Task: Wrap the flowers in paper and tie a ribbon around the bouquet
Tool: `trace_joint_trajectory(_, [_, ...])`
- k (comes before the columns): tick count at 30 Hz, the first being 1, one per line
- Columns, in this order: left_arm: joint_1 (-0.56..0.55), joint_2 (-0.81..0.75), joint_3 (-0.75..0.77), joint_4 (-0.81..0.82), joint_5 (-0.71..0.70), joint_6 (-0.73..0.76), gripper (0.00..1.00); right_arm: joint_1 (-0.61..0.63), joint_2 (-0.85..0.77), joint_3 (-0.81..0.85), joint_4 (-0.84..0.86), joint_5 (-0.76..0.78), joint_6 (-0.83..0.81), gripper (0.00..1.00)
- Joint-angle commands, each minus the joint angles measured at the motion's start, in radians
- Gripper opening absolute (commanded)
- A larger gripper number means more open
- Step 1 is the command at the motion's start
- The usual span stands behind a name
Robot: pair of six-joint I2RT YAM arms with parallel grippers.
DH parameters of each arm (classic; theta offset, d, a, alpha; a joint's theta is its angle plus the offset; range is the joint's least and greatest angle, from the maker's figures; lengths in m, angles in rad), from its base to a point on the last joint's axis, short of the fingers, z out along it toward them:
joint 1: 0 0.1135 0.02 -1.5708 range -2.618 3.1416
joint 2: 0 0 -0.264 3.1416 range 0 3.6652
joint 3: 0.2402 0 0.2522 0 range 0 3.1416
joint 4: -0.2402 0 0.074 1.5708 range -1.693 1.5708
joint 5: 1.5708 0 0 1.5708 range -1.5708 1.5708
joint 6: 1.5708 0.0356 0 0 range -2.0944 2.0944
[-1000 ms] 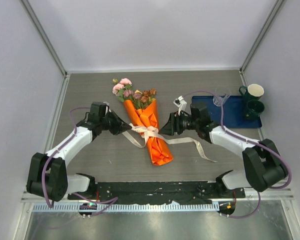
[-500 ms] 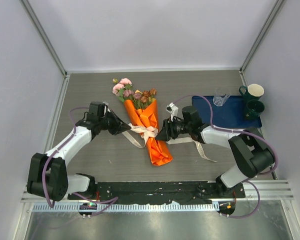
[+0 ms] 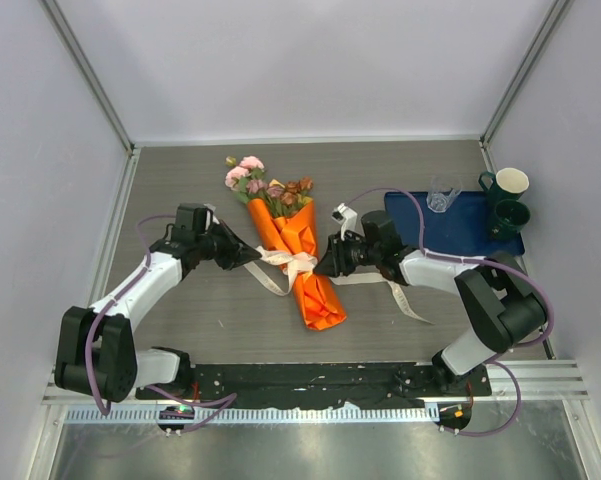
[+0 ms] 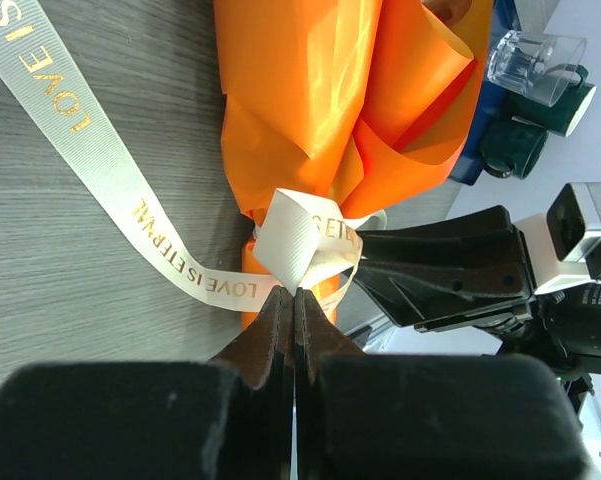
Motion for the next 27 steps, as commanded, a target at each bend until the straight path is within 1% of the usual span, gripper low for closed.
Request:
trace_joint_trajectory(1, [0.004,-0.036,-0.007,0.008,0.028,0.015,0.0,0.009,-0.005,0.055,0.027,0.023,-0.018,0.26])
trace_joint_trajectory(3, [0.004,-0.041,-0.017,0.008,0.028,0.015,0.0,0.011,-0.013,0.058,0.028,0.009,-0.015,0.22])
trace_joint_trajectory(5, [0.004,-0.049,-0.024,0.0,0.021,0.018,0.0,0.017,-0.025,0.059,0.012,0.013,-0.013,0.1])
trace_joint_trajectory(6, [0.004,-0.053,-0.026,-0.006,0.018,0.027,0.0,0.017,-0.031,0.061,0.006,0.012,-0.004,0.06])
trace_joint_trajectory(7, [0.004,-0.058,-0.026,-0.032,-0.002,0.035,0.0,0.018,-0.036,0.062,-0.005,0.007,-0.001,0.04])
trace_joint_trajectory(11, [0.002,-0.102,-0.02,-0.136,-0.103,0.098,0.0,0.041,-0.087,0.061,-0.102,0.068,0.01,0.04])
trace_joint_trajectory(14, [0.002,-0.136,-0.035,-0.181,-0.136,0.119,0.0,0.052,-0.111,0.059,-0.143,0.101,0.062,0.04])
trace_joint_trajectory(17, [0.004,-0.153,-0.065,-0.193,-0.133,0.119,0.0,0.06,-0.136,0.062,-0.177,0.113,0.128,0.01])
trace_joint_trajectory(20, [0.004,-0.174,-0.104,-0.199,-0.126,0.116,0.0,0.064,-0.15,0.078,-0.263,0.161,0.142,0.02])
trace_joint_trajectory(23, [0.004,-0.193,-0.139,-0.208,-0.125,0.118,0.0,0.064,-0.143,0.095,-0.324,0.171,0.158,0.02])
trace_joint_trajectory(27, [0.004,-0.191,-0.165,-0.231,-0.099,0.136,0.0,0.066,-0.143,0.095,-0.32,0.148,0.197,0.02])
